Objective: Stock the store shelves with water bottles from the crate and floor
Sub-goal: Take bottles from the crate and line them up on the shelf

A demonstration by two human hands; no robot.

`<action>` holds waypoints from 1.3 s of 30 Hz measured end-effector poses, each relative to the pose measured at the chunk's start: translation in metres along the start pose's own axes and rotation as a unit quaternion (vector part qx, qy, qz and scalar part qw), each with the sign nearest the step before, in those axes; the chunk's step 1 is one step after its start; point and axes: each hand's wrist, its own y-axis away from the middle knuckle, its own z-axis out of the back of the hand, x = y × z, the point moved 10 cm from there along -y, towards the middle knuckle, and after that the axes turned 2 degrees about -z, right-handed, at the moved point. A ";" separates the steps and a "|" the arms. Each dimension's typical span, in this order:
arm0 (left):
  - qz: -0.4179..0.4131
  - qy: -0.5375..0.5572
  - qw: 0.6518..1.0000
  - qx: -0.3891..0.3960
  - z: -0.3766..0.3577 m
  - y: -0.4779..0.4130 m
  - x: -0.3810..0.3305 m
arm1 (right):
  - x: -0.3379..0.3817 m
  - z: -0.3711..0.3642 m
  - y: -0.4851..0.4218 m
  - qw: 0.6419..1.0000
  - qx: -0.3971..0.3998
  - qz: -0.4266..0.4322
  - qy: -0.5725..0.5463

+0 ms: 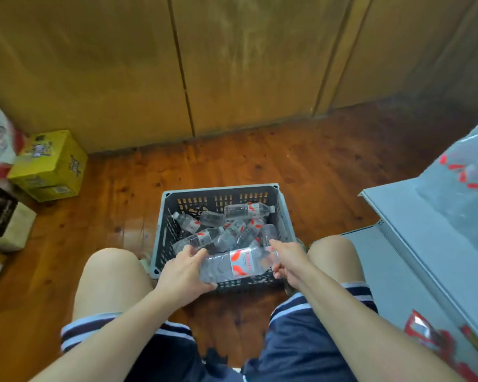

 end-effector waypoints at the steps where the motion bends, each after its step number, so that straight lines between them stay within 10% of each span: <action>1: -0.002 0.043 0.999 0.025 -0.003 0.006 -0.002 | 0.001 0.004 0.010 1.000 0.010 0.003 -0.021; 5: 0.011 0.273 0.960 0.057 0.010 0.026 -0.025 | 0.009 0.022 0.038 0.985 0.055 0.044 -0.157; 10: 0.026 0.541 0.830 0.132 0.007 0.036 -0.068 | -0.001 0.021 0.063 0.983 0.122 0.072 -0.116; 18: -0.022 0.650 0.658 0.380 -0.011 0.048 -0.173 | -0.017 0.046 0.082 0.944 0.116 0.066 -0.303; 25: -0.107 0.558 0.670 0.478 -0.041 0.049 -0.251 | -0.042 0.115 0.110 0.887 0.012 0.083 -0.454; 31: -0.126 0.494 0.788 0.346 -0.044 0.034 -0.273 | -0.056 0.165 0.129 0.882 -0.137 0.160 -0.421; 39: -0.261 0.407 0.824 0.295 -0.060 0.036 -0.335 | -0.095 0.208 0.136 0.868 -0.236 0.167 -0.404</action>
